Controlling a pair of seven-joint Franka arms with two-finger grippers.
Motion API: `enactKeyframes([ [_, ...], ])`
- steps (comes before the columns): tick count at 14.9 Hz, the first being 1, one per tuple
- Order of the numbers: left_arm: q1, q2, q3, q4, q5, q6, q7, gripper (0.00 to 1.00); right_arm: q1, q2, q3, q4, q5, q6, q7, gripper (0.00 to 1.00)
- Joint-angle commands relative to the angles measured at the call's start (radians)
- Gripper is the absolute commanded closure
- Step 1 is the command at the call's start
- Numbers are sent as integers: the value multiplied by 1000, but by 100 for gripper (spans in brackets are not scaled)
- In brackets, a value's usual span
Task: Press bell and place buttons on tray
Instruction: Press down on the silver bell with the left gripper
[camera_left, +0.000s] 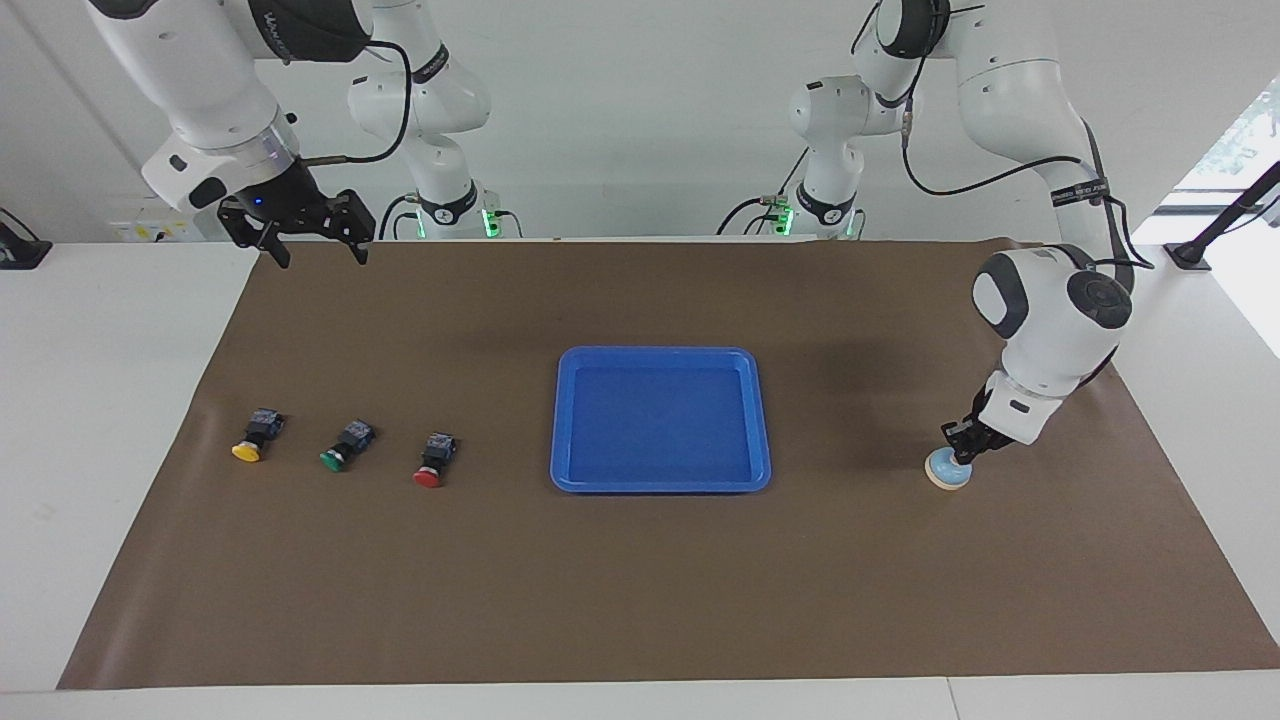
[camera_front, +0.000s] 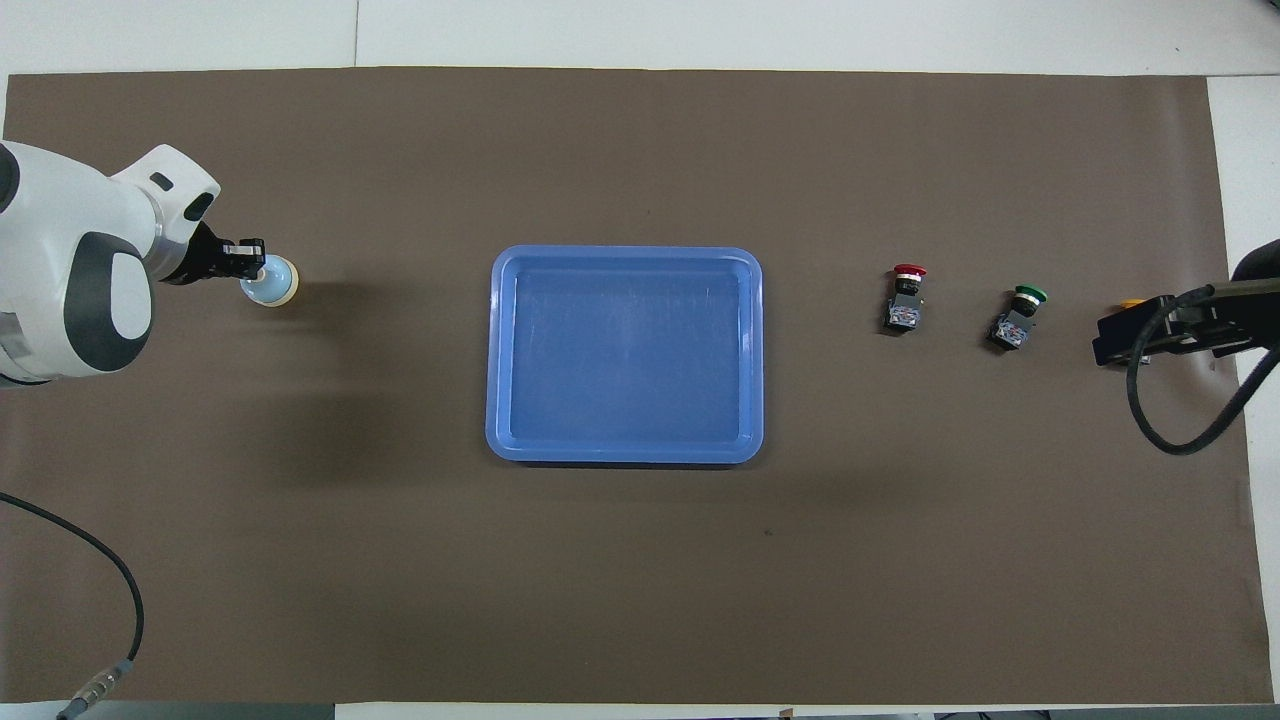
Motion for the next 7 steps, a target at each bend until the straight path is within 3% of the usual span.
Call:
enactKeyframes([
  [1,-3,-74,7,55,10,-151,2,100,-12,-20,7,-21,-4,-3,-10,0],
  [2,-3,-112,7,58,10,-194,2,100,-12,-20,6,-21,-4,-3,-10,0],
  [4,-3,-203,5,60,10,-286,4,52,-12,-20,6,-21,-4,-3,-10,0],
  [5,-8,-247,5,57,10,-320,4,36,-12,-20,6,-21,-6,-3,-10,0],
  [7,-9,-327,2,58,10,-388,4,16,-12,-20,6,-21,-4,-3,-10,0],
])
